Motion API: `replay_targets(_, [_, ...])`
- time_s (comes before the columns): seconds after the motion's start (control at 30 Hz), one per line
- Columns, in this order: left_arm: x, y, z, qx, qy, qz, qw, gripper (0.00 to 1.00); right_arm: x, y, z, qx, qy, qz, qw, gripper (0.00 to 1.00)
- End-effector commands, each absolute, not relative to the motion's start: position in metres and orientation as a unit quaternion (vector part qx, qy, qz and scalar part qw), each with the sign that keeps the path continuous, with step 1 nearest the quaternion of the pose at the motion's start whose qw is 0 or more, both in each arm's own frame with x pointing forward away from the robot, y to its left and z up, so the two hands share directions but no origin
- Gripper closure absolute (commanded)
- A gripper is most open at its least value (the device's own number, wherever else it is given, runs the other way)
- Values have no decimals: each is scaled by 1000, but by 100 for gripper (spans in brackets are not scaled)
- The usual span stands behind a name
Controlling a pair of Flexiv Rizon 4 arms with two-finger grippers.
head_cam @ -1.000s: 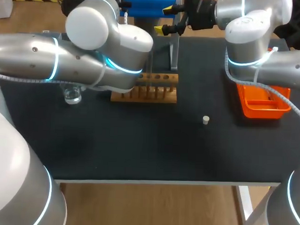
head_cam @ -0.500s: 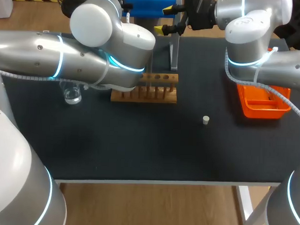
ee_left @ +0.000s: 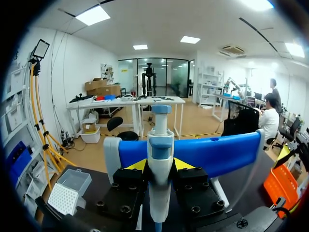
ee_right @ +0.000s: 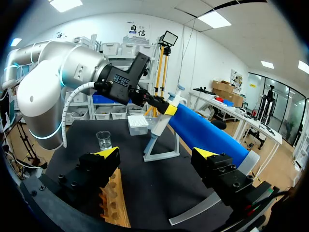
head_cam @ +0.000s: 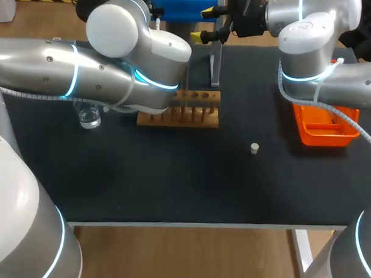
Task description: Invert the test tube, pick up the pipette, mount the tip to pipette, aspirate from beaker and dispense into the tube, eject the tip, return the pipette, and cap with the stopper.
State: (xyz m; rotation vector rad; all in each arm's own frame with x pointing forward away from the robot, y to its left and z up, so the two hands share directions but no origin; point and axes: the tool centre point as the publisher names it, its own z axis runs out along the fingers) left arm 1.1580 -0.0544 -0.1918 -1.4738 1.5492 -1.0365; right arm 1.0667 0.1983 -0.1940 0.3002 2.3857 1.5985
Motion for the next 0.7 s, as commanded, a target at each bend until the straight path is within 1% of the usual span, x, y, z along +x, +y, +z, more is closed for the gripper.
replay_targets(0.03, [1160,-55,-193,-578,607,-400,371,100,1067,198,-194,103,820,548,125,0])
replay_targets(0.7, [1161,-60,-202,-583,620,-390,350,100,1067,198,-194,103,820,548,125,0])
